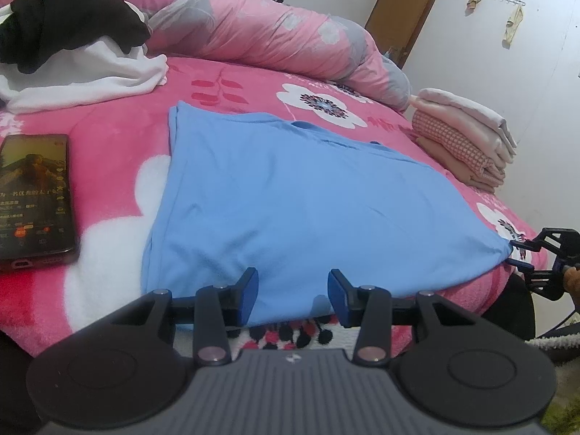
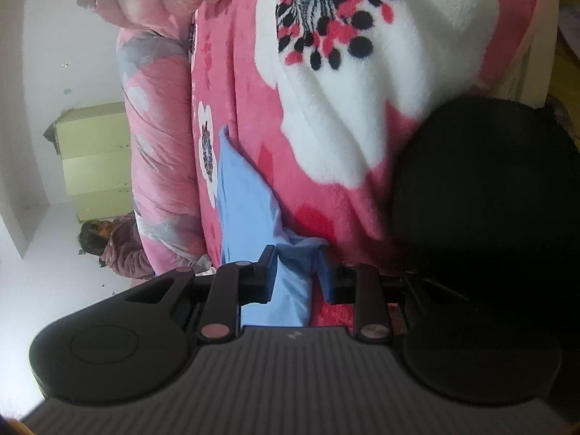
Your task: Fold clothes
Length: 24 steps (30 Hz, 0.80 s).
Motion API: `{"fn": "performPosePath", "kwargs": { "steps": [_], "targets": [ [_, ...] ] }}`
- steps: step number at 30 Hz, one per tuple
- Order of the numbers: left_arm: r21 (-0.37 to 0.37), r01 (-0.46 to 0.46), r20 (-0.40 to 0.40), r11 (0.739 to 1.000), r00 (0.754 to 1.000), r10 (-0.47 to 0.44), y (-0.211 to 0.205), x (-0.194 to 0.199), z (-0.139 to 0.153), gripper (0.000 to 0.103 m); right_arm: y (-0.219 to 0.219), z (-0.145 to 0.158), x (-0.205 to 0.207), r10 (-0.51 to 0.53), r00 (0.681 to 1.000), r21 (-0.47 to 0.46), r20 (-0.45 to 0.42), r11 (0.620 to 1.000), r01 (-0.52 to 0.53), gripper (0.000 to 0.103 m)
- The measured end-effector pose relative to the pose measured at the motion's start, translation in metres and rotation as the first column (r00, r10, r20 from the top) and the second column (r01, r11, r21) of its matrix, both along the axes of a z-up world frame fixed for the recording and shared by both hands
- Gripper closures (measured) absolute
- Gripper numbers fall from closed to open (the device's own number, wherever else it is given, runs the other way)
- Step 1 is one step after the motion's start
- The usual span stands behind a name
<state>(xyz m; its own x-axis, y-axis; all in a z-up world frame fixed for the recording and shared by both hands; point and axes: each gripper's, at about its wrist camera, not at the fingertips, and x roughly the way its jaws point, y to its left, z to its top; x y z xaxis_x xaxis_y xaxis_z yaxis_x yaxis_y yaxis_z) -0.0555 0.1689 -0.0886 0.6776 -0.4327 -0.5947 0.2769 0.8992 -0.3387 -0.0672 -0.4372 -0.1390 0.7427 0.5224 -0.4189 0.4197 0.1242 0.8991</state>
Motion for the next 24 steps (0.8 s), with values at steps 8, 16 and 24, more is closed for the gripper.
{"fn": "performPosePath", "kwargs": {
  "steps": [8, 16, 24],
  "targets": [
    [-0.010, 0.006, -0.002, 1.000, 1.000, -0.006, 0.002, 0.002, -0.002, 0.059, -0.002, 0.002, 0.008, -0.015, 1.000, -0.059, -0.003, 0.998, 0.015, 0.096],
    [-0.011, 0.009, -0.003, 1.000, 1.000, -0.009, 0.002, 0.001, -0.001, 0.059, 0.011, 0.047, 0.011, 0.155, 0.956, -0.414, 0.250, 0.910, -0.039, 0.099],
    [-0.004, 0.015, -0.004, 1.000, 1.000, -0.015, 0.002, 0.000, -0.001, 0.059, -0.003, 0.026, 0.004, 0.209, 0.966, -0.603, 0.154, 0.794, -0.076, 0.103]
  ]
}}
